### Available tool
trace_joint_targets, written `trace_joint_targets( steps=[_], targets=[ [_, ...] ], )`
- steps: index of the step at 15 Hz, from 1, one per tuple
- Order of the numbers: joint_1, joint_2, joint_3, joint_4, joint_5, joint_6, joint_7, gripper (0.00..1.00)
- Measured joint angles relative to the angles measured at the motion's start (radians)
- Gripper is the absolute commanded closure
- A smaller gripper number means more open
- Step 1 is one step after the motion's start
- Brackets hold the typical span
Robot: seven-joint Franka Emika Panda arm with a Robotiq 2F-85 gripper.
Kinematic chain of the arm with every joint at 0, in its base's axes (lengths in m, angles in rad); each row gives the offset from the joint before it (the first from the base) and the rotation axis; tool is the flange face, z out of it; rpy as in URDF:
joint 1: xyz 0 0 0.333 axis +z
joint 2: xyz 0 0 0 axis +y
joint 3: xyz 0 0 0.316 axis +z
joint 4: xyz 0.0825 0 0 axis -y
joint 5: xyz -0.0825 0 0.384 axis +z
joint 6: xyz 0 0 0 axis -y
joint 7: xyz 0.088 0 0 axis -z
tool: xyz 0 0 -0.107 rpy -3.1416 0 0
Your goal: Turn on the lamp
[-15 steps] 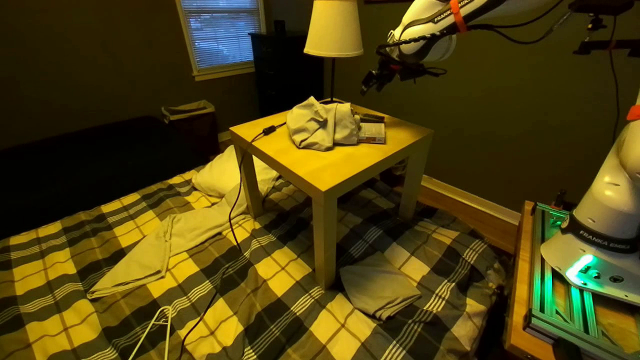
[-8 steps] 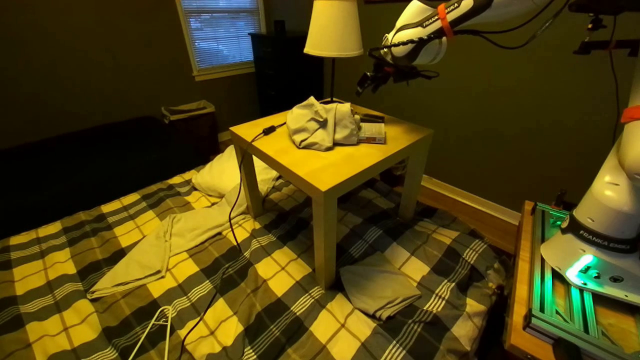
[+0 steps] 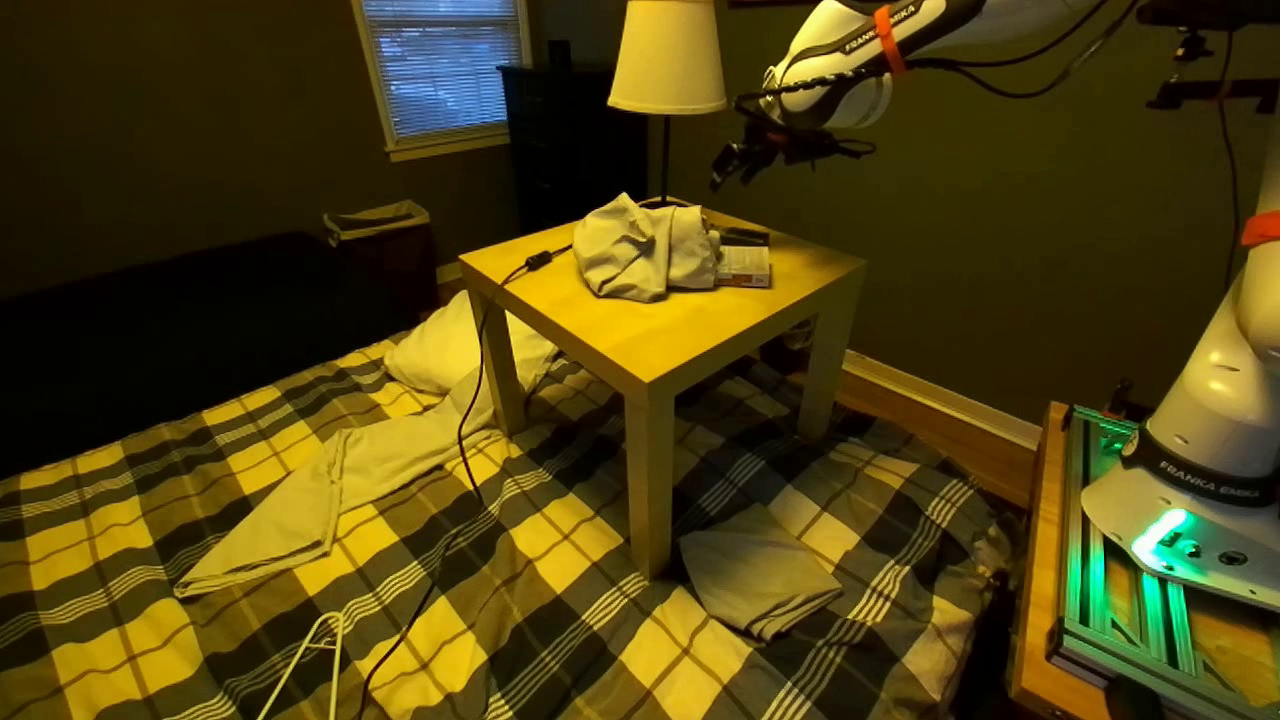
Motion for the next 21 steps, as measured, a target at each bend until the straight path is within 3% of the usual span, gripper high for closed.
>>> trace_joint_targets(
  steps=[2,6,11,16,21],
  targets=[
    [-0.015,0.016,0.03,0.013,0.033,0.041,-0.038,0.3],
    [-0.076,0.099,0.118,0.063,0.142,0.161,-0.2,0.64],
    [-0.194,0.21,0.24,0.147,0.223,0.206,-0.374,1.0],
    [-0.309,0.292,0.365,0.234,0.267,0.217,-0.496,1.0],
    [-0.377,0.357,0.452,0.298,0.269,0.22,-0.562,1.0]
  ],
)
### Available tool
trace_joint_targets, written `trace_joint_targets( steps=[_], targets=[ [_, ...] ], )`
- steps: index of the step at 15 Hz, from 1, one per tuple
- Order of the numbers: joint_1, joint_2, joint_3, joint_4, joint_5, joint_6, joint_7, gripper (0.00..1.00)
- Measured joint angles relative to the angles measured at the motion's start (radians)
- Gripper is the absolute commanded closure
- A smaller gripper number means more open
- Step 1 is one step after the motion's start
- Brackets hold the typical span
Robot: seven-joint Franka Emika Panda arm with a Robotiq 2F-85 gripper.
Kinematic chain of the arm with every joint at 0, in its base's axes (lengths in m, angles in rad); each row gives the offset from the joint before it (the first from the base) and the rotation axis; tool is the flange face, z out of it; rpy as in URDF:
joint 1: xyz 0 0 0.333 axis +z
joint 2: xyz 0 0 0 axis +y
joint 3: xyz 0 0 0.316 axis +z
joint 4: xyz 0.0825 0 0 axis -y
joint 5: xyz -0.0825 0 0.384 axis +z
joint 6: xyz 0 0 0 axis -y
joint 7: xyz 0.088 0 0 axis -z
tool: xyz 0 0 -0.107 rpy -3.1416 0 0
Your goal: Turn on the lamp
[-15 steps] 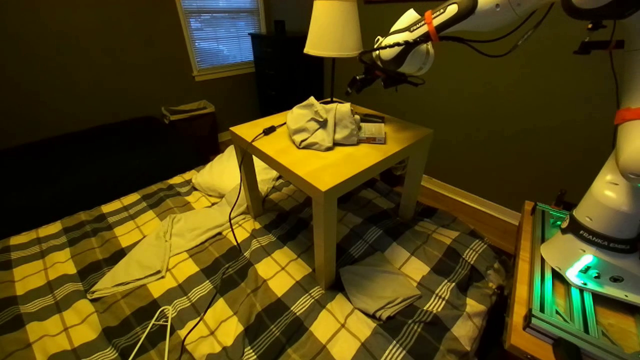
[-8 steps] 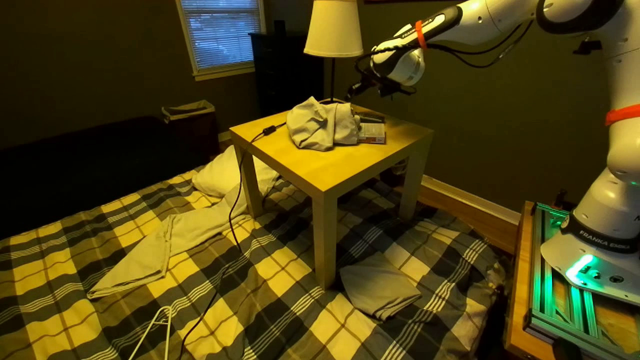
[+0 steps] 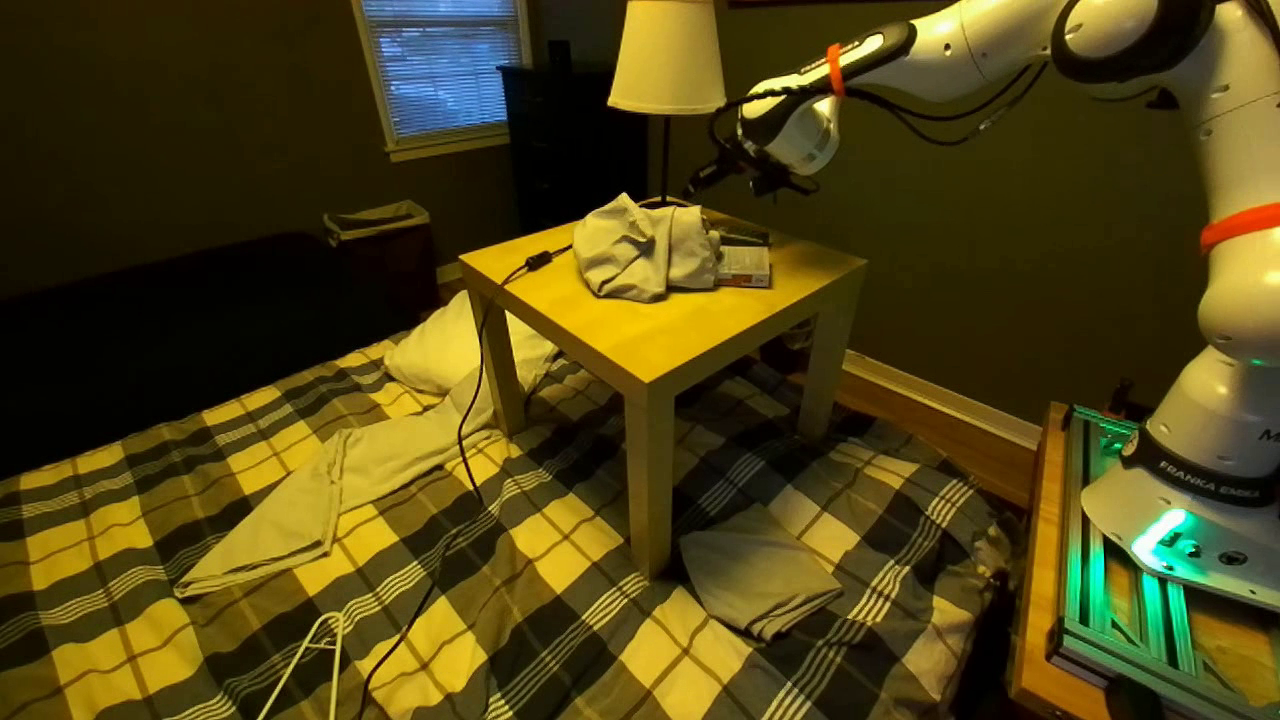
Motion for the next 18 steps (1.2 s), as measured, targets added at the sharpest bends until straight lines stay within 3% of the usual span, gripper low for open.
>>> trace_joint_targets(
  steps=[9,18],
  targets=[
    [-0.043,0.091,0.072,0.076,0.0,0.021,-0.064,1.0],
    [-0.051,0.122,0.093,0.106,0.0,0.028,-0.088,1.0]
  ],
)
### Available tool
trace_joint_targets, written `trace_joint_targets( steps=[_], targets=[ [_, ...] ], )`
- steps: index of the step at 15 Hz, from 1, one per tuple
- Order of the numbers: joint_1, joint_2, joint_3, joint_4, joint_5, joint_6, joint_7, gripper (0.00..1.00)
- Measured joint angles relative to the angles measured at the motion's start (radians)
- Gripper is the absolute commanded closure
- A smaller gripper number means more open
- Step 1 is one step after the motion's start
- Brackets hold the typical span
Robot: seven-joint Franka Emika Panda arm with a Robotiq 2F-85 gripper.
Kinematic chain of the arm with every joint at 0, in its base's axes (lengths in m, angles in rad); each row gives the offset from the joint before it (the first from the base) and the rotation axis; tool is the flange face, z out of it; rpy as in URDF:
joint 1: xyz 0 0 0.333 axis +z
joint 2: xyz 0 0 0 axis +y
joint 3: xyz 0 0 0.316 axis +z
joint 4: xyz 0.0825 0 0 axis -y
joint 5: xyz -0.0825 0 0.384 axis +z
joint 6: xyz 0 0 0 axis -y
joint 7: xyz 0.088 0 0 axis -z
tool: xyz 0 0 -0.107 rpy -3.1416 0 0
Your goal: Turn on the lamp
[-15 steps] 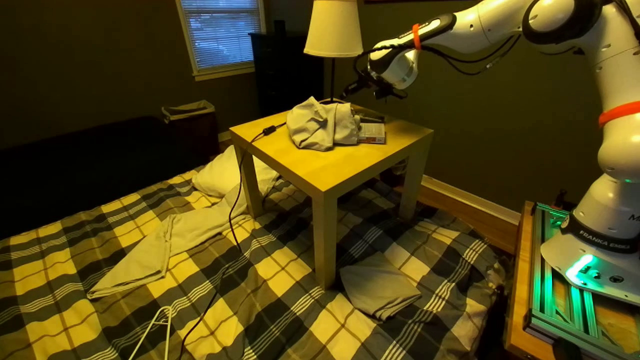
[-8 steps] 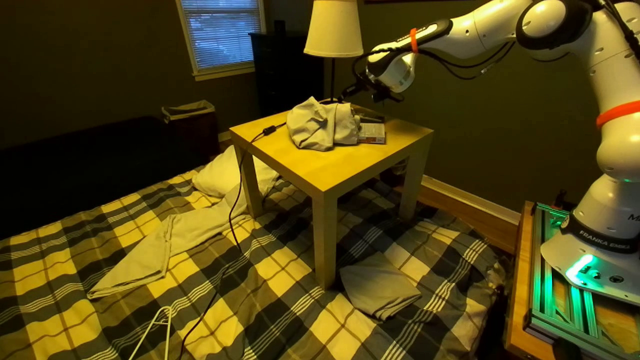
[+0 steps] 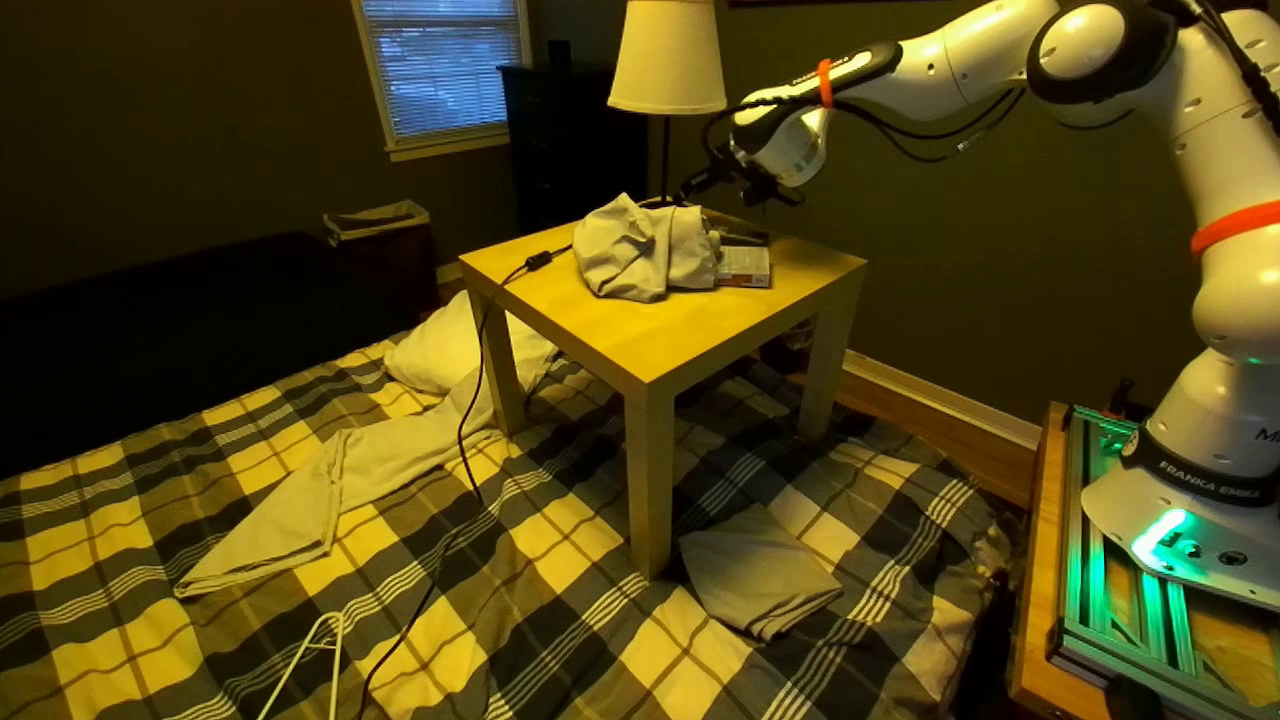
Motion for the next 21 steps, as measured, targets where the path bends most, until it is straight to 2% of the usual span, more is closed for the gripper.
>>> trace_joint_targets(
  steps=[21],
  targets=[
    [-0.002,0.013,0.005,-0.001,-0.008,0.028,-0.078,1.0]
  ],
)
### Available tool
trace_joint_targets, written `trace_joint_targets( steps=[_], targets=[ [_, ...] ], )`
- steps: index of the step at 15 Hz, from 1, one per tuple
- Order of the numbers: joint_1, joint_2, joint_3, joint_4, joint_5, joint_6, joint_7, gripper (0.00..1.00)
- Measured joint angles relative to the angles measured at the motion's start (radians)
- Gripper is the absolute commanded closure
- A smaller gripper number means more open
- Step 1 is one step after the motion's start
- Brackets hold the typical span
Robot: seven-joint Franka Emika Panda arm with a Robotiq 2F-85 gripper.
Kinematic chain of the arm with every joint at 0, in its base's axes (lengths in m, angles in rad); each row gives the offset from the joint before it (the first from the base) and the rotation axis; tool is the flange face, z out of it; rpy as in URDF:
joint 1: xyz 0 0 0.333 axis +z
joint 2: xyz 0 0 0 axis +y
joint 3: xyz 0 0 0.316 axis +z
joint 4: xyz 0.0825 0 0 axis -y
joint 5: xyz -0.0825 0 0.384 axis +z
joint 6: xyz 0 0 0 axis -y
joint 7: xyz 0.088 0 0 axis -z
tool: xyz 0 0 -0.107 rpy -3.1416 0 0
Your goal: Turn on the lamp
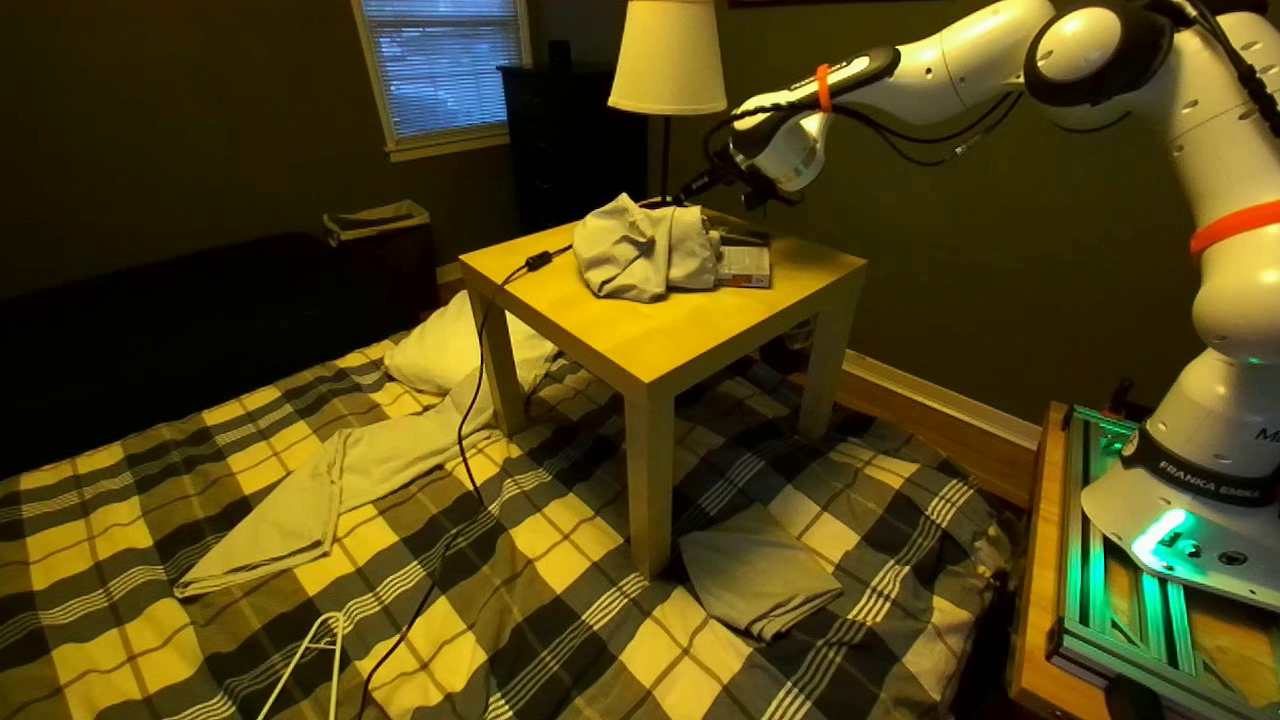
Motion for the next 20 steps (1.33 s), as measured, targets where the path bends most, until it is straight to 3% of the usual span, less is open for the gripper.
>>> trace_joint_targets(
  steps=[7,13,20],
  targets=[
    [0.0,-0.009,-0.004,-0.017,-0.027,0.0,-0.048,1.0],
    [0.007,-0.024,-0.022,-0.039,-0.135,0.001,-0.043,1.0],
    [-0.002,-0.025,-0.012,-0.042,-0.144,0.001,0.005,1.0]
  ],
)
